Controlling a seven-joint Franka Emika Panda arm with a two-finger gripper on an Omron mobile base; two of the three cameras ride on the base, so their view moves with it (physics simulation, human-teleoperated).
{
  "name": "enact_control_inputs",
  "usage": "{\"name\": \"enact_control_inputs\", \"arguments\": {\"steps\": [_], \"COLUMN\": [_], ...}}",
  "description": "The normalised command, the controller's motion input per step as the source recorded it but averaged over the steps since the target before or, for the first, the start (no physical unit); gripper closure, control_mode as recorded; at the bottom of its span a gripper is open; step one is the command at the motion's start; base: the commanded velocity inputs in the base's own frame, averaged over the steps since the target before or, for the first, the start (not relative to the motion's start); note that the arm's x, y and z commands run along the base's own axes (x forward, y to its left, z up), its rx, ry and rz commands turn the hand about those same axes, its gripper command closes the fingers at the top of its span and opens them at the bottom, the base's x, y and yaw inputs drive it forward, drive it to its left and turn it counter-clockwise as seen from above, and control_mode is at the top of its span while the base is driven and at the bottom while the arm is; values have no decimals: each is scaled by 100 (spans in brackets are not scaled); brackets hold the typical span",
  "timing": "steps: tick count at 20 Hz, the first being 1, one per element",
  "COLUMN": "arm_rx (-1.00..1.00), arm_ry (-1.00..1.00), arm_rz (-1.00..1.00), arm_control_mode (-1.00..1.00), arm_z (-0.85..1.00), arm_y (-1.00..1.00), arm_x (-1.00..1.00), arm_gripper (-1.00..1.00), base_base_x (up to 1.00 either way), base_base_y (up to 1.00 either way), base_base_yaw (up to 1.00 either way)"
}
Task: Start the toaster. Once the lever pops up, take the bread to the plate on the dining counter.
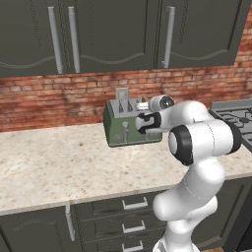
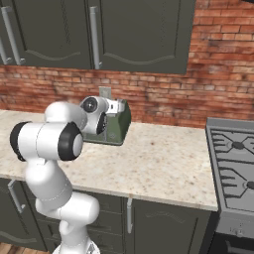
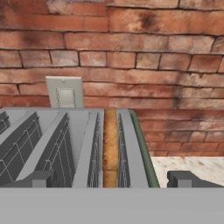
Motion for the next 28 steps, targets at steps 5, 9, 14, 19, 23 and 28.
{"name": "enact_control_inputs", "arguments": {"steps": [5,9,14,19,23,28], "arm_rx": [0,0,0,0,0,0], "arm_ry": [0,0,0,1,7,4], "arm_rz": [0,0,0,0,0,0], "arm_control_mode": [-100,-100,-100,-100,-100,-100], "arm_z": [0,0,-1,-8,-8,-2], "arm_y": [0,0,0,0,0,0], "arm_x": [17,17,13,9,7,7], "arm_gripper": [-100,-100,-100,-100,-100,-100], "base_base_x": [0,0,0,0,0,0], "base_base_y": [0,0,0,0,0,0], "base_base_yaw": [0,0,0,0,0,0]}}
